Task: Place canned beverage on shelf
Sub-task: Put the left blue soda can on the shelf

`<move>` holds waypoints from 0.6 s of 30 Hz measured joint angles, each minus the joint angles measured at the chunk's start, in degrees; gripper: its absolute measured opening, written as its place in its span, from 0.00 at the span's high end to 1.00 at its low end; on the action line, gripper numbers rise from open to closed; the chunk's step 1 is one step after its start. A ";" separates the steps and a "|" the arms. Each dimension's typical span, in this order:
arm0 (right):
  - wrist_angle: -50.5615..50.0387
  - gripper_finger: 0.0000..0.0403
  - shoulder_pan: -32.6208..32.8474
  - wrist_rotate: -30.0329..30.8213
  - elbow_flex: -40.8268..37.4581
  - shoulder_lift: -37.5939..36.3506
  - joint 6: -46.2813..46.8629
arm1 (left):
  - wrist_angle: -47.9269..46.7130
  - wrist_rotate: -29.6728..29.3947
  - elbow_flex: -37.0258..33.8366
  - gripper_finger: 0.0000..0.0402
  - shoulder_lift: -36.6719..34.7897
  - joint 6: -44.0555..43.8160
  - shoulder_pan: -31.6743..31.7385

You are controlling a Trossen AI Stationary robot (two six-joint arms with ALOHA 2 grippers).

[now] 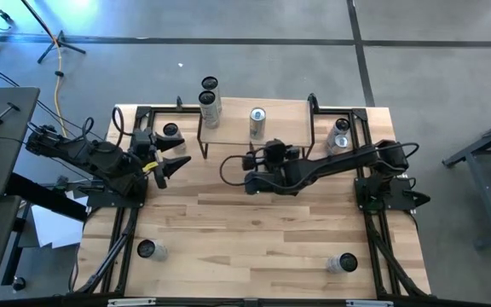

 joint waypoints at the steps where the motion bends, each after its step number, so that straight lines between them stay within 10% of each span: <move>1: 1.21 0.03 -0.11 0.07 -0.04 0.47 -1.84 | 0.02 0.00 0.00 0.26 0.00 0.00 0.02; 18: 9.28 0.03 -4.25 -2.24 -0.02 4.44 -15.39 | 0.07 -0.04 0.07 0.26 -1.70 0.47 0.02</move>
